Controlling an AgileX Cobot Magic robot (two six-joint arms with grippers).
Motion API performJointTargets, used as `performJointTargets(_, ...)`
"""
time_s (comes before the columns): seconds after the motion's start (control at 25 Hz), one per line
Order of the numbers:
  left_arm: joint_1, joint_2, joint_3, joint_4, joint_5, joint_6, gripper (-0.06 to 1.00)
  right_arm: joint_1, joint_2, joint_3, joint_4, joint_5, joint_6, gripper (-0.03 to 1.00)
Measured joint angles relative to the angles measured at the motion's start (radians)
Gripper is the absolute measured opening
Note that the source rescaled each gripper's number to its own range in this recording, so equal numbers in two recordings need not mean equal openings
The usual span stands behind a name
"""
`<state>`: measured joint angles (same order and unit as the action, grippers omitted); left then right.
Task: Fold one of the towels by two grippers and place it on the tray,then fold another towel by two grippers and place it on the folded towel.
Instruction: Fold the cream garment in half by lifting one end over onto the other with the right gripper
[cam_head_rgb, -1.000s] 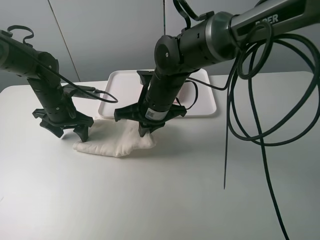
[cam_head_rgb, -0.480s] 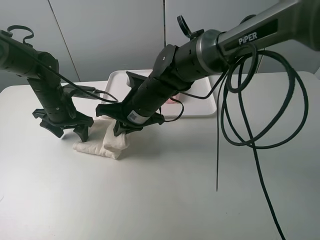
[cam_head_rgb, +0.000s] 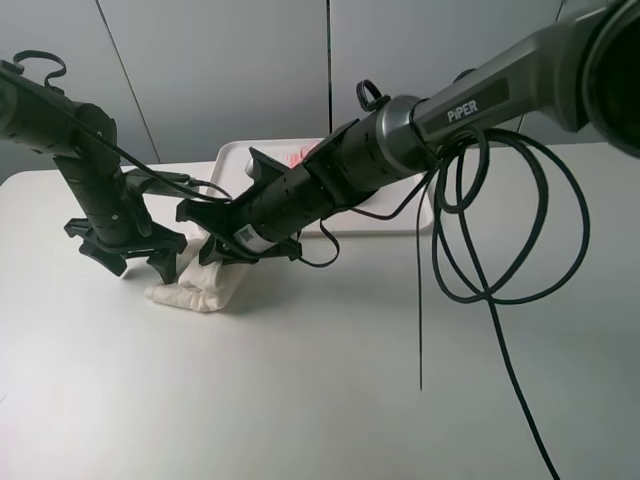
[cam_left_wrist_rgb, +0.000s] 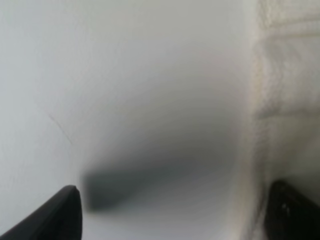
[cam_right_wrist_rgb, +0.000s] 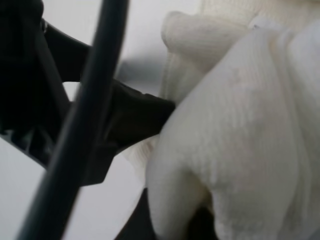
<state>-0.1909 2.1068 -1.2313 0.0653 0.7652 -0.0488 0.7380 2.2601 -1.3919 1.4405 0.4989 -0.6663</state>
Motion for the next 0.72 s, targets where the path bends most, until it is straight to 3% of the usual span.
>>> performJointTargets(0.4, 0.000, 0.000, 0.000, 0.000, 0.004, 0.000, 0.97, 0.026, 0.019, -0.002, 0.085, -0.033, -0.064, 0.05)
performJointTargets(0.72, 0.000, 0.000, 0.000, 0.000, 0.013, 0.008, 0.97, 0.027, 0.019, -0.002, 0.089, -0.042, -0.074, 0.05)
